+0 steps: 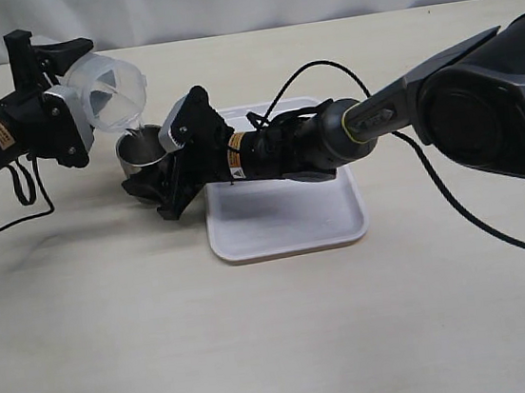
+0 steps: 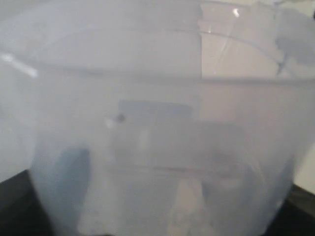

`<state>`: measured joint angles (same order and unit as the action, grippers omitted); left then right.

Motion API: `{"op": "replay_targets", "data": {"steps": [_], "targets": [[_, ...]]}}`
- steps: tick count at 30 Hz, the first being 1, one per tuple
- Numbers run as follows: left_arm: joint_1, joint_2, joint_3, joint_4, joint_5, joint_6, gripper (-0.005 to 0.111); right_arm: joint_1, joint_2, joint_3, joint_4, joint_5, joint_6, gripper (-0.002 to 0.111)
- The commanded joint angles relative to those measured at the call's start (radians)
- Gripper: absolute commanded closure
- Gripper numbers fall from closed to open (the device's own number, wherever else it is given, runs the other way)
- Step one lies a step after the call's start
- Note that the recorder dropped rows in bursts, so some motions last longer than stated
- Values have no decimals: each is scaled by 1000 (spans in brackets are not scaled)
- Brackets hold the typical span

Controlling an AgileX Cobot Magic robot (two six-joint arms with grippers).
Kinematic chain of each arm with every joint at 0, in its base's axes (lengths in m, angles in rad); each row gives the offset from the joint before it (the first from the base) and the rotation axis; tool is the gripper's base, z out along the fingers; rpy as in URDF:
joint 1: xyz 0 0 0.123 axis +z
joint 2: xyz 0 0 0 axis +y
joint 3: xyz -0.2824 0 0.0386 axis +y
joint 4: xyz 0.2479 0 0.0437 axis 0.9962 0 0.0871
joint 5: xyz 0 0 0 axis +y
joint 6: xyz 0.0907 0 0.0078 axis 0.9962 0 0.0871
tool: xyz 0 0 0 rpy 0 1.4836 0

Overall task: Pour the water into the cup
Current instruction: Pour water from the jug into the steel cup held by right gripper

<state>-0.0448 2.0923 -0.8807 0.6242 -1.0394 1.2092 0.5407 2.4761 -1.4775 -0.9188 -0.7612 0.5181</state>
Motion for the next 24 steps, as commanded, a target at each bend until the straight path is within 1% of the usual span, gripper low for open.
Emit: {"op": "replay_targets", "data": {"steps": [1, 16, 24], "targets": [[-2, -7, -11, -15, -43, 8, 107, -6, 4, 4, -14, 50, 2, 104], [-2, -7, -11, -15, -43, 70, 107, -6, 4, 4, -14, 50, 2, 104], [-2, -7, -11, -17, -79, 75, 107, -6, 4, 4, -14, 50, 2, 104]]}}
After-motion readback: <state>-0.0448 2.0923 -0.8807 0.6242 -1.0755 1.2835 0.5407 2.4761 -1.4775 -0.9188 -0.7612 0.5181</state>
